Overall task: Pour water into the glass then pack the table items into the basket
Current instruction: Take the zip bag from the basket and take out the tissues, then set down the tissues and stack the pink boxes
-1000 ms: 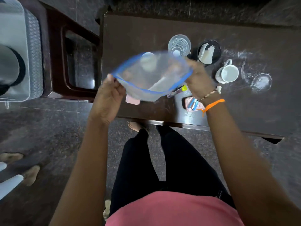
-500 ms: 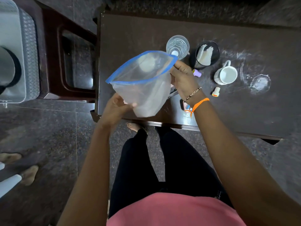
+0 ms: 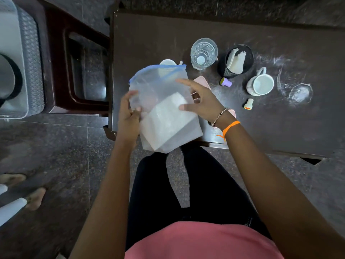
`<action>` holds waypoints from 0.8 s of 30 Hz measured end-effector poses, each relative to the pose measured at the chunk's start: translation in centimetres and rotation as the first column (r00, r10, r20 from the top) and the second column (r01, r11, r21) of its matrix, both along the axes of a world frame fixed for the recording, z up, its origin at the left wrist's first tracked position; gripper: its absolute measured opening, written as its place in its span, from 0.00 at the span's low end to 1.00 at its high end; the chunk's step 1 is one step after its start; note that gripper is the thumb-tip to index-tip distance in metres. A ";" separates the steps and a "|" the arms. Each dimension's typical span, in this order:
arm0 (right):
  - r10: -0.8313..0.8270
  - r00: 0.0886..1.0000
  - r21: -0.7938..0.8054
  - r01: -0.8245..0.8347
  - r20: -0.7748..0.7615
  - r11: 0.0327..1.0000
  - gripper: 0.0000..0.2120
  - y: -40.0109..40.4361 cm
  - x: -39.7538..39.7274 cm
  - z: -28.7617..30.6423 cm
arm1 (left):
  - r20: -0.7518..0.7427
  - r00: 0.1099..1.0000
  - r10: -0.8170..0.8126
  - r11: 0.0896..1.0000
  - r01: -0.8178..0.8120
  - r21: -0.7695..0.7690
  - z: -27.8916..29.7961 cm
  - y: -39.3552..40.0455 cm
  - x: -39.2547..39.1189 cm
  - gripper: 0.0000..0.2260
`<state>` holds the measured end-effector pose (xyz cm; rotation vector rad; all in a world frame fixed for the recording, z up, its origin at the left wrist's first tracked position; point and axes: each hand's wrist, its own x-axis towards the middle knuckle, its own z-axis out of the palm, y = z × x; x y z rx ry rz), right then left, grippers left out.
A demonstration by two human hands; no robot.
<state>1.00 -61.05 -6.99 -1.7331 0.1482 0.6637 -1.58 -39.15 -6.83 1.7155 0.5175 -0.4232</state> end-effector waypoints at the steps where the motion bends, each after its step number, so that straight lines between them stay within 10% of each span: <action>1: 0.070 0.997 -0.035 -0.071 -0.029 0.997 0.31 0.0 0.1 -0.1 | 0.001 0.999 -0.042 0.999 0.042 0.016 -0.1 0.4 -0.2 0.16; 6: 0.222 0.973 -0.338 -0.230 -0.063 0.913 0.06 1.2 0.3 -0.9 | -0.226 0.968 -0.107 0.994 0.102 -0.034 0.2 2.2 -1.0 0.12; 11: 0.122 0.990 -0.328 -0.140 -0.075 0.934 0.19 3.5 0.1 -2.3 | -0.372 0.875 -0.311 0.849 0.432 0.305 -0.3 4.2 -1.3 0.16; 19: -0.090 0.995 -0.412 0.060 -0.054 0.909 0.07 9.3 1.1 -6.9 | -0.364 0.930 -0.059 0.929 0.185 0.322 -4.2 8.4 -1.7 0.06; 24: 0.425 0.905 -0.606 -0.347 -0.016 0.716 0.30 13.0 2.1 -10.9 | -0.252 0.928 0.276 0.924 -0.184 0.334 -7.0 12.3 -1.8 0.13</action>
